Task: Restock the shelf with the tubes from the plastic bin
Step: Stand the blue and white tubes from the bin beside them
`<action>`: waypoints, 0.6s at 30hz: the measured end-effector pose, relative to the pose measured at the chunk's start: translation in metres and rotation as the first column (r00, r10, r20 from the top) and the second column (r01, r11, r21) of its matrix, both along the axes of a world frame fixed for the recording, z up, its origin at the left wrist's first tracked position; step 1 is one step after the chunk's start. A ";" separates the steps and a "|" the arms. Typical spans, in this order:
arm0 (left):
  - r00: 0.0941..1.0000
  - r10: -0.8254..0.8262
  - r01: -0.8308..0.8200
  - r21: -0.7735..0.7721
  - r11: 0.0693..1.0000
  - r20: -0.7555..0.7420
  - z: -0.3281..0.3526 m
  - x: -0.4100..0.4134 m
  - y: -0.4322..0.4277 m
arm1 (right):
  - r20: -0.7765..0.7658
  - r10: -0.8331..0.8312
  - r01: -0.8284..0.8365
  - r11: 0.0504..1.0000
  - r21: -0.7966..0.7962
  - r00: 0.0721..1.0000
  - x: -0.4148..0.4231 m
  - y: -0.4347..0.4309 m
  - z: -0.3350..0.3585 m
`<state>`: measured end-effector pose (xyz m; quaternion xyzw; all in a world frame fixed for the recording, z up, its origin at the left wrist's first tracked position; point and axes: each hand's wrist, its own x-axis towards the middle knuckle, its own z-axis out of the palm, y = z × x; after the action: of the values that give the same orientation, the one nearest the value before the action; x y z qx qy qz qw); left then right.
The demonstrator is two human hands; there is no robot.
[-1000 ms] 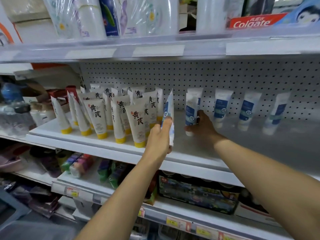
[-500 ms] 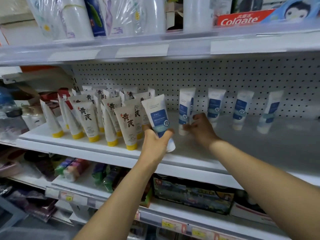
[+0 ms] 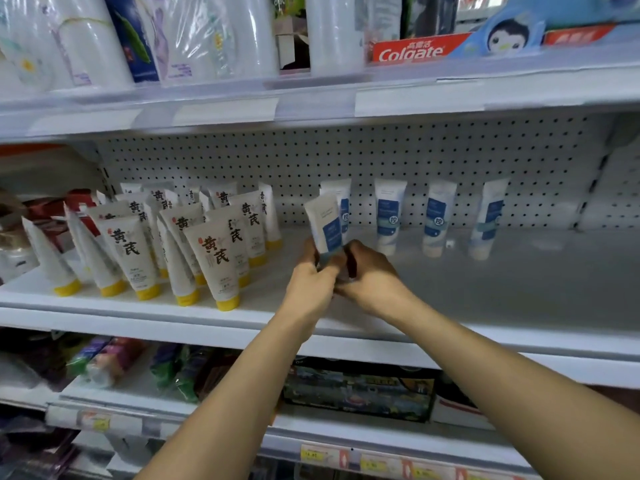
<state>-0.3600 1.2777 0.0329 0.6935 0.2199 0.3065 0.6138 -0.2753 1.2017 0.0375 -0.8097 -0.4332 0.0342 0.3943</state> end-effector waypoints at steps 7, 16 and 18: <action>0.994 0.062 -0.052 0.112 0.992 -0.086 0.003 0.003 0.001 | -0.130 -0.081 0.087 0.995 0.041 0.988 0.047 -0.019 -0.006; 0.965 0.203 -0.154 0.268 0.951 -0.166 -0.006 0.005 0.021 | -0.166 -0.135 0.139 0.990 0.014 0.977 0.090 -0.013 -0.014; 0.961 0.218 -0.165 0.282 0.945 -0.167 -0.006 0.004 0.023 | -0.170 -0.141 0.146 0.989 0.016 0.975 0.091 -0.012 -0.016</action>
<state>-0.3557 1.3005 0.0265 0.7713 0.3031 0.3217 0.4579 -0.1843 1.1897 0.0217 -0.8273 -0.3393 0.0676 0.4425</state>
